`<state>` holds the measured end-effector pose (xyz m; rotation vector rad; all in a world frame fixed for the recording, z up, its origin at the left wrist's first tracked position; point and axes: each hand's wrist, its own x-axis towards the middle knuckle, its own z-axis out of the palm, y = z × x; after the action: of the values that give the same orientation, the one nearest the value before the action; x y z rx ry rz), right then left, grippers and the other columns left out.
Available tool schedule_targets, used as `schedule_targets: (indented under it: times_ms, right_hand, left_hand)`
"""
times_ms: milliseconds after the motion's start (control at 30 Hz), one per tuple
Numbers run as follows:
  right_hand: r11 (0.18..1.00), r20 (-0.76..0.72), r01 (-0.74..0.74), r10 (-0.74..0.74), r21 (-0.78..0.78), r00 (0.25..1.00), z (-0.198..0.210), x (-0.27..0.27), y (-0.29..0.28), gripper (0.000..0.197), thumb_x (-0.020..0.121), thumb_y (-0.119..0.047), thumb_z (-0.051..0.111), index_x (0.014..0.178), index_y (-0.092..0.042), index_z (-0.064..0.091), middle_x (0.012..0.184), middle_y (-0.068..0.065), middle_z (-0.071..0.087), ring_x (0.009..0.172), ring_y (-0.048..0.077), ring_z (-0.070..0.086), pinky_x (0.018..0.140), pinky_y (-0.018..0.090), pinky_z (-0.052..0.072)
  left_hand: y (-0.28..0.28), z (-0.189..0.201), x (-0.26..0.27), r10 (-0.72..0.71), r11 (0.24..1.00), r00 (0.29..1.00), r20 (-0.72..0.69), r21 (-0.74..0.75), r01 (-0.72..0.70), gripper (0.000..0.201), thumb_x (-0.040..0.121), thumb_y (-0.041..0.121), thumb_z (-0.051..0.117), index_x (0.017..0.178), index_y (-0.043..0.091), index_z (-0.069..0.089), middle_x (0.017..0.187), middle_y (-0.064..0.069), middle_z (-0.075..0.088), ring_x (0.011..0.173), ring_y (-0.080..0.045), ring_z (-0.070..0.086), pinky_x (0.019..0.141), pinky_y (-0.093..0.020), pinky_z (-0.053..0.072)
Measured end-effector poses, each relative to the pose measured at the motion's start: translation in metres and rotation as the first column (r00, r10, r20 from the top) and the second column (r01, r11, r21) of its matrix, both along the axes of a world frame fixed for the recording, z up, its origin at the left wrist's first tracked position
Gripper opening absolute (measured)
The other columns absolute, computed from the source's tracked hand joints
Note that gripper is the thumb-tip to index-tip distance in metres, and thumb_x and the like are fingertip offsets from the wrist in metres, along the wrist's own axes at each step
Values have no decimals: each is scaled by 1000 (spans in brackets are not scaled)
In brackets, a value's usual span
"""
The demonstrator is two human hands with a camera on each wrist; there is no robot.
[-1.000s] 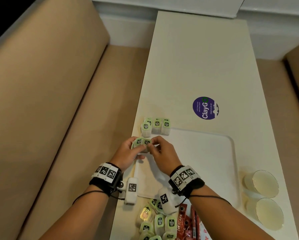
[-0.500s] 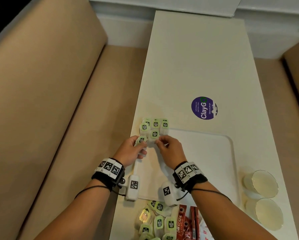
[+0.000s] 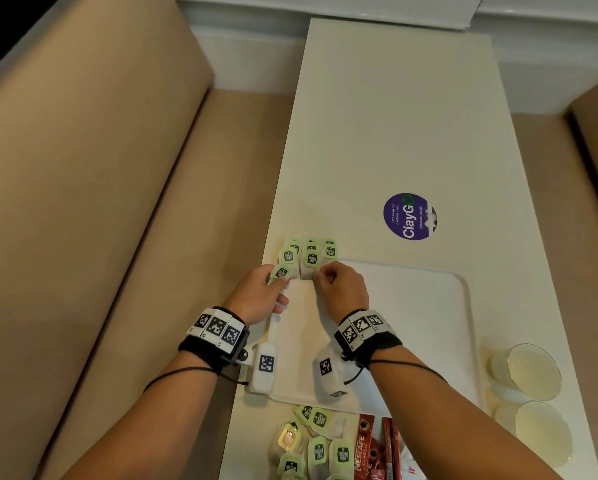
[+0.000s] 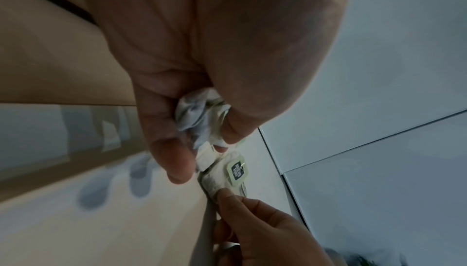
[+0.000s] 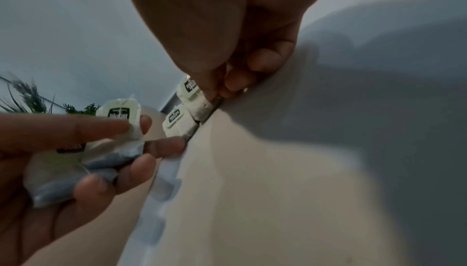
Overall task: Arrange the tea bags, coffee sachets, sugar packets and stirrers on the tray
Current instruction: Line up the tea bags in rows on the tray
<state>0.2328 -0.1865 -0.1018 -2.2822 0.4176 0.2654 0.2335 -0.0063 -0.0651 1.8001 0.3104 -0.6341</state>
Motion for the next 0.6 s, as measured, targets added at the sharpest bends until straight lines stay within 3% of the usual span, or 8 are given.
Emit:
schedule_targets:
  times_ms: [133, 333, 467, 600]
  right_hand:
    - [999, -16, 1, -2, -54, 1000, 2, -1, 4, 18, 95, -43, 62, 92, -27, 70, 87, -5, 71, 80, 19, 63, 70, 30, 49]
    - [996, -63, 6, -12, -93, 998, 10, -1, 7, 25, 92, -45, 61, 80, -24, 64, 77, -9, 65, 73, 20, 60, 66, 28, 43]
    - [1000, -65, 30, -30, 2, 997, 12, -4, 6, 25, 88, -46, 63, 78, -22, 64, 77, -7, 67, 75, 19, 63, 68, 30, 50]
    - [973, 32, -39, 33, 228, 999, 17, -13, 5, 28, 95, -42, 64, 79, -20, 71, 70, -5, 67, 66, 10, 58, 66, 29, 47]
  left_hand:
    - [-2, 1, 1, 0, 1000, 1000, 10, 6, 0, 18, 103, 17, 51, 107, 4, 63, 94, -7, 66, 73, -18, 67, 58, -27, 54]
    - [-1, 0, -1, 42, 998, 999, -5, -51, -42, 13, 102, 16, 54, 99, 13, 67, 92, -8, 66, 74, -21, 68, 70, -38, 59]
    - [-1, 3, -3, 58, 994, 998, -25, -96, -60, 12, 102, 13, 56, 99, 13, 68, 92, -6, 64, 76, -20, 68, 78, -37, 62]
    - [1, 4, -2, 26, 995, 1000, 0, -100, -26, 7, 98, 12, 63, 102, 13, 69, 101, -10, 71, 82, -24, 73, 80, -39, 62]
